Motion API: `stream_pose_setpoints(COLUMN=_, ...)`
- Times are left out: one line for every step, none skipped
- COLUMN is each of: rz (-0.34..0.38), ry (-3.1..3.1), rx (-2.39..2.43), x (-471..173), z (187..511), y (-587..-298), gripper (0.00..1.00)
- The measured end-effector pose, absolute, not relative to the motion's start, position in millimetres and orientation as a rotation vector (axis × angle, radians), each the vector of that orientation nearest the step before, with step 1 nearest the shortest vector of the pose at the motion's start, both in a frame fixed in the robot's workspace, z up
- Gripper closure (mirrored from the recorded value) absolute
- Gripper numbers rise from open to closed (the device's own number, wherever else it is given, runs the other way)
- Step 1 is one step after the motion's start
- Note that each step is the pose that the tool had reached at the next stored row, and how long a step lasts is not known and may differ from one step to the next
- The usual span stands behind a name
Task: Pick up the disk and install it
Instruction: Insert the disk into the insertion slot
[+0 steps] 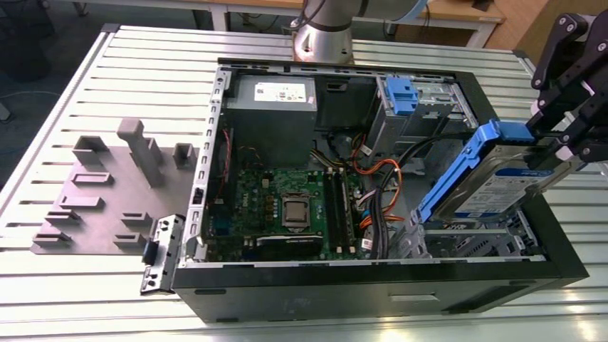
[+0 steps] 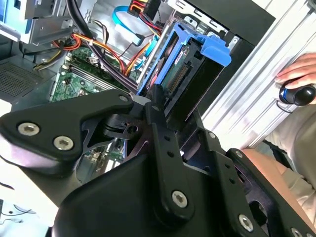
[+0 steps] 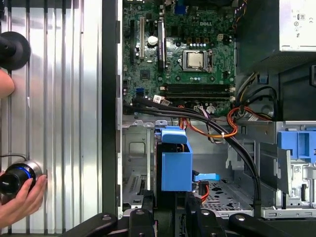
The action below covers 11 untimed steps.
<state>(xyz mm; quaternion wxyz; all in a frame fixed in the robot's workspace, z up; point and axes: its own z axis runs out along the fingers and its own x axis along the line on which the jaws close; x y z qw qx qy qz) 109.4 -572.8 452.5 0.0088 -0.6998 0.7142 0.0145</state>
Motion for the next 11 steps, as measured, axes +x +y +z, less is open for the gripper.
stream_pose_setpoints(rz=0.045, ry=2.233, rx=-2.184, x=109.5, z=451.9, y=-572.8, gripper=0.65)
stream_pose_setpoints(rz=0.045, ry=2.234, rx=-2.183, x=109.5, z=451.4, y=-572.8, gripper=0.65)
stream_pose_setpoints(rz=0.045, ry=2.234, rx=-2.183, x=109.5, z=451.4, y=-572.8, gripper=0.65)
stream_pose_setpoints(rz=0.045, ry=2.234, rx=-2.183, x=109.5, z=451.4, y=-572.8, gripper=0.65)
stream_pose_setpoints(rz=0.045, ry=2.234, rx=-2.183, x=109.5, z=451.4, y=-572.8, gripper=0.65)
stream_pose_setpoints(rz=0.045, ry=2.234, rx=-2.183, x=109.6, z=451.3, y=-572.8, gripper=0.65)
stream_pose_setpoints(rz=0.045, ry=2.234, rx=-2.183, x=109.5, z=451.3, y=-572.8, gripper=0.65)
stream_pose_setpoints(rz=0.045, ry=2.234, rx=-2.183, x=109.5, z=451.0, y=-572.8, gripper=0.65)
stream_pose_setpoints(rz=0.046, ry=2.234, rx=-2.183, x=109.5, z=450.3, y=-572.8, gripper=0.65)
stream_pose_setpoints(rz=0.045, ry=2.234, rx=-2.183, x=109.5, z=449.6, y=-572.8, gripper=0.65)
stream_pose_setpoints(rz=0.045, ry=2.234, rx=-2.183, x=109.5, z=448.7, y=-572.8, gripper=0.65)
